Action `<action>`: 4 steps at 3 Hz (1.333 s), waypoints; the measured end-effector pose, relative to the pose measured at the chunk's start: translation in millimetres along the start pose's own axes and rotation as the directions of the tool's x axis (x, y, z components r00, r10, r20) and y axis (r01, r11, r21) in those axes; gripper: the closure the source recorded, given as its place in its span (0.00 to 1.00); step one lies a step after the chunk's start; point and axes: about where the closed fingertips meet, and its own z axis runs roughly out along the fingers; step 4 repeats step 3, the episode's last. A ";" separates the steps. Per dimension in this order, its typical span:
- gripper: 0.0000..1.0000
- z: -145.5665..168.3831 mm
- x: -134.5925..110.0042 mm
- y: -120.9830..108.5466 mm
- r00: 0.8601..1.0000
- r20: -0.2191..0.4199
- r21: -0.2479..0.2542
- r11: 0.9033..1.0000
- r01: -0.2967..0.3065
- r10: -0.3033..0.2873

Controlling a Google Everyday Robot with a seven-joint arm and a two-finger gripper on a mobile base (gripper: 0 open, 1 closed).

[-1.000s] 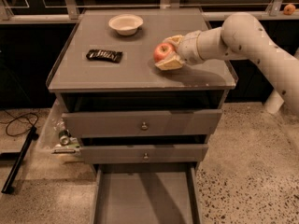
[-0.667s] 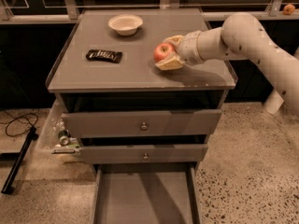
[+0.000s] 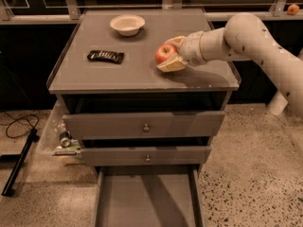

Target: Pick apple from bottom drawer and place on counter

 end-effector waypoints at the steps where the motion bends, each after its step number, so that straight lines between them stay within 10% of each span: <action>1: 0.11 0.0 0.0 0.0 1.000 0.000 0.000 1.000 0.000 0.000; 4: 0.00 0.1 0.0 0.1 1.000 0.000 0.000 1.000 0.000 0.000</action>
Offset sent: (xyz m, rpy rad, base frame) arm 0.0000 0.0000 0.0000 0.0000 0.0000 0.0000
